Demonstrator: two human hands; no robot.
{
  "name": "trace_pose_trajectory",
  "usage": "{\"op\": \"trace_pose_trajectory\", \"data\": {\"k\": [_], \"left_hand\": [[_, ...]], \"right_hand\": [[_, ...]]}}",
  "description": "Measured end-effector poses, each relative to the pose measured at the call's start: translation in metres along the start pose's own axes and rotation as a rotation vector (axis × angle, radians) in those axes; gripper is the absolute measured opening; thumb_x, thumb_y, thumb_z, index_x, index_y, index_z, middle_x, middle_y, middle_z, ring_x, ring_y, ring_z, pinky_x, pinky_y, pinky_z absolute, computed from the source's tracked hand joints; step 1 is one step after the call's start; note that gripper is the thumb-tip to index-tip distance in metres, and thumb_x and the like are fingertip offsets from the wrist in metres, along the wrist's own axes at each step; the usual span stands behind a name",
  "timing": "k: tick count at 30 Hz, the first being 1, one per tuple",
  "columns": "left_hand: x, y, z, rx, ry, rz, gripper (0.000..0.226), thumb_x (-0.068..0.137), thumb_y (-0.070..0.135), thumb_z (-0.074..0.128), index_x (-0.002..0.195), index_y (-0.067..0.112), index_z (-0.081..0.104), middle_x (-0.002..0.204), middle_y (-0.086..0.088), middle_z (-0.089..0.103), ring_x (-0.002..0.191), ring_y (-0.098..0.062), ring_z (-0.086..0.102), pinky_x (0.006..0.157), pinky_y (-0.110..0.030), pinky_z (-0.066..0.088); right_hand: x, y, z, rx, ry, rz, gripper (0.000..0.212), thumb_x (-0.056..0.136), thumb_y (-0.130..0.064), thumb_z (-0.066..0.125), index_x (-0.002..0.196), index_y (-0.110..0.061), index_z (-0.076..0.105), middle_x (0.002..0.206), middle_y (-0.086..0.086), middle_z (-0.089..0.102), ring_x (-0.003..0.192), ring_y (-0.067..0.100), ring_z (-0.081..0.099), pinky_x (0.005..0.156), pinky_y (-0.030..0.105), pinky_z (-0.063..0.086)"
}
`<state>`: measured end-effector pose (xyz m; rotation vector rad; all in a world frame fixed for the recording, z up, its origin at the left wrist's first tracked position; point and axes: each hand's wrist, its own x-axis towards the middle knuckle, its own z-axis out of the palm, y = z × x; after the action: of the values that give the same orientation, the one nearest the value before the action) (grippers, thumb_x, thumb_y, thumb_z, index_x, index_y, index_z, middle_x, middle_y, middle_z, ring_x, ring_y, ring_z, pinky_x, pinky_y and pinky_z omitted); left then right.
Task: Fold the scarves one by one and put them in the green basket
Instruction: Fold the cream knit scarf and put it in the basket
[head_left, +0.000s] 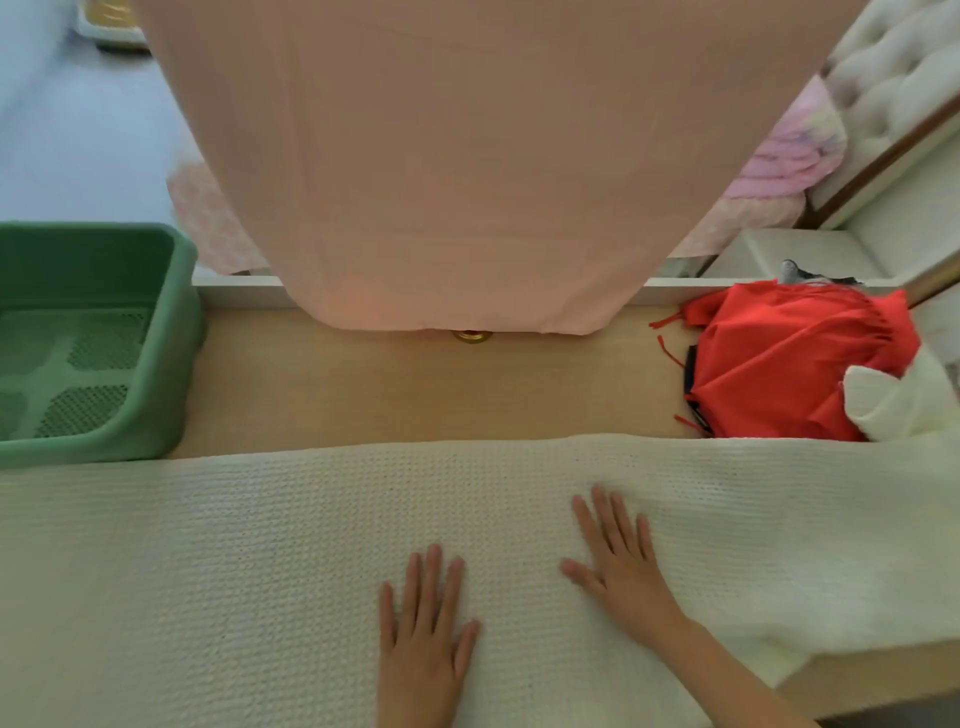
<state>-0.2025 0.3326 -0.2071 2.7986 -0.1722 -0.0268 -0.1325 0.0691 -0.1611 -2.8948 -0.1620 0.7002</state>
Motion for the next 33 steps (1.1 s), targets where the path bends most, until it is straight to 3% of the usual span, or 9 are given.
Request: {"op": "trace_pose_trajectory", "data": {"k": [5,9,12,15,19,22,26,31,33], "left_hand": [[0.017,0.013,-0.004,-0.035,-0.022,-0.068,0.058,0.102,0.044,0.010,0.149,0.014,0.028,0.157,-0.013,0.022,0.147,-0.026,0.010,0.118,-0.048,0.003],[0.018,0.067,-0.004,-0.120,-0.023,0.076,0.053,0.103,0.038,0.011,0.145,0.013,0.033,0.153,-0.014,0.031,0.147,-0.023,0.014,0.117,-0.045,0.008],[0.015,0.119,0.006,-0.129,-0.137,0.289,0.049,0.102,0.037,0.022,0.144,0.017,0.035,0.152,-0.010,0.036,0.142,-0.023,0.026,0.113,-0.045,0.017],[0.017,0.165,0.017,-0.107,-0.252,0.417,0.056,0.092,0.037,0.037,0.144,0.016,0.039,0.152,-0.009,0.036,0.141,-0.022,0.029,0.108,-0.045,0.023],[0.028,0.202,0.029,-0.078,-0.326,0.453,0.057,0.099,0.048,0.027,0.148,0.019,0.032,0.154,-0.008,0.033,0.143,-0.021,0.023,0.111,-0.045,0.017],[0.037,0.220,0.025,-0.119,-0.372,0.527,0.061,0.098,0.060,0.025,0.142,0.021,0.041,0.146,-0.003,0.045,0.136,-0.017,0.035,0.111,-0.041,0.018],[0.032,0.243,0.019,-0.322,-0.369,0.667,0.063,0.073,0.062,0.060,0.125,0.027,0.051,0.124,0.009,0.051,0.111,-0.009,0.049,0.097,-0.023,0.031],[0.022,0.256,0.031,-0.268,-0.342,0.637,0.052,0.053,0.036,0.080,0.098,0.030,0.055,0.109,0.008,0.046,0.091,-0.012,0.046,0.075,-0.023,0.034],[0.025,0.257,0.033,-0.294,-0.329,0.568,0.032,0.061,0.031,0.075,0.087,0.028,0.055,0.102,0.008,0.047,0.081,-0.013,0.051,0.065,-0.024,0.042]], "right_hand": [[0.017,0.004,-0.007,0.088,0.050,-0.103,0.085,0.078,-0.077,-0.005,0.146,-0.028,-0.022,0.150,-0.006,-0.037,0.137,0.009,-0.036,0.112,0.038,-0.022],[-0.038,0.037,-0.009,0.241,0.241,-0.062,0.067,0.096,-0.057,0.021,0.152,-0.027,0.000,0.158,-0.010,-0.020,0.144,0.006,-0.019,0.116,0.029,-0.014],[-0.097,0.077,0.002,0.384,0.500,0.214,0.052,0.099,-0.039,0.041,0.148,-0.031,0.025,0.157,-0.011,0.006,0.142,0.007,0.006,0.117,0.035,0.009],[-0.142,0.109,0.016,0.594,0.687,0.702,0.049,0.088,-0.032,0.061,0.133,-0.016,0.050,0.141,0.011,0.038,0.126,0.031,0.038,0.101,0.049,0.035],[-0.154,0.129,0.021,0.844,0.515,1.095,0.053,0.083,-0.055,0.060,0.110,-0.010,0.064,0.115,0.017,0.054,0.108,0.036,0.043,0.094,0.040,0.029],[-0.144,0.127,0.023,0.969,0.493,1.077,0.023,0.083,-0.036,0.069,0.091,-0.014,0.069,0.104,0.011,0.059,0.103,0.033,0.044,0.096,0.042,0.034],[-0.148,0.116,0.015,1.442,0.691,1.105,0.008,0.086,-0.015,0.067,0.086,-0.007,0.067,0.088,0.008,0.068,0.093,0.028,0.060,0.077,0.032,0.045],[-0.147,0.112,0.005,1.815,0.778,1.149,0.033,0.085,-0.002,0.068,0.114,-0.002,0.051,0.103,0.019,0.065,0.092,0.029,0.064,0.072,0.029,0.052],[-0.142,0.113,0.003,1.868,0.748,1.155,0.041,0.084,-0.004,0.070,0.120,-0.001,0.051,0.107,0.020,0.064,0.094,0.028,0.064,0.073,0.028,0.052]]}}
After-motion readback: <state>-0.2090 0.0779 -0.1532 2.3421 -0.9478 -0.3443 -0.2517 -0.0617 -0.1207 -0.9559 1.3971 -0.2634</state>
